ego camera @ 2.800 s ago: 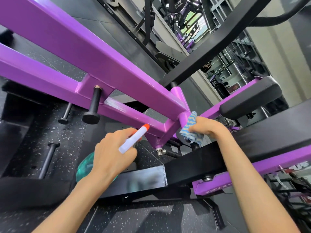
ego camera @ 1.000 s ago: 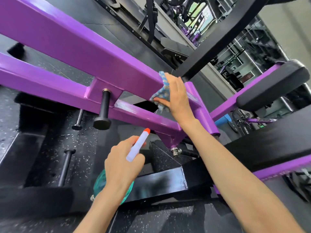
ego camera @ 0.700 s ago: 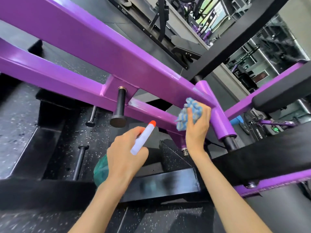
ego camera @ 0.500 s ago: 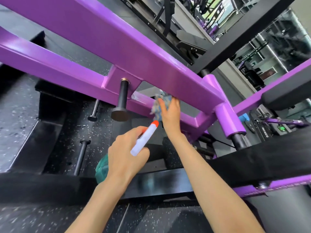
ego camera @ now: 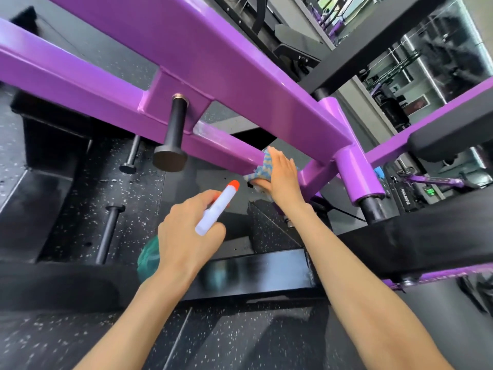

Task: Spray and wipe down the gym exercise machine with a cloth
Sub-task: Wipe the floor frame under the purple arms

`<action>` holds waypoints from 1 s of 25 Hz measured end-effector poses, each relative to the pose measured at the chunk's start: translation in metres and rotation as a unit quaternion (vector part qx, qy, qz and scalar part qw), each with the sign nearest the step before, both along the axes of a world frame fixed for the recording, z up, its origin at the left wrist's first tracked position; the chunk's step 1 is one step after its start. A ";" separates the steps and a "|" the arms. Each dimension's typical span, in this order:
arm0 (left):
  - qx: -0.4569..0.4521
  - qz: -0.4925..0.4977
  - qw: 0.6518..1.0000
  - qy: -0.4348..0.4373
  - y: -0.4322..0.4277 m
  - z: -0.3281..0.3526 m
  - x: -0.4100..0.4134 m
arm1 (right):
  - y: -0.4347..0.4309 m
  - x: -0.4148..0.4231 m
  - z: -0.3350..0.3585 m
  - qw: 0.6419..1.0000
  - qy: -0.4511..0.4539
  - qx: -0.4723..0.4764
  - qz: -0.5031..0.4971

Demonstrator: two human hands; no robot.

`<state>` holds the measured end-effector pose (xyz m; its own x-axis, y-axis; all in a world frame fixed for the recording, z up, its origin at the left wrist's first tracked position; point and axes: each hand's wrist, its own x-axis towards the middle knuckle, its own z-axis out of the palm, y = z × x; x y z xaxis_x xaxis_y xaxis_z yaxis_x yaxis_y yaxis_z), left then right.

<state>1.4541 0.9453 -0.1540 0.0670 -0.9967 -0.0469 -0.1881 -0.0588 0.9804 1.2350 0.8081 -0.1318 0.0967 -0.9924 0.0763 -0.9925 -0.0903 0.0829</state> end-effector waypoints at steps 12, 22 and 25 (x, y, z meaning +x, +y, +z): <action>-0.037 -0.096 0.993 -0.055 0.034 0.017 -0.015 | 0.097 -0.001 0.033 0.998 -0.016 -0.035 -0.040; -0.138 -0.383 0.863 -0.298 0.099 0.005 -0.046 | 0.260 -0.004 0.062 0.989 -0.142 0.030 -0.009; -0.127 -0.402 0.855 -0.300 0.111 -0.018 -0.056 | 0.285 -0.003 0.022 0.953 -0.277 -0.118 -0.040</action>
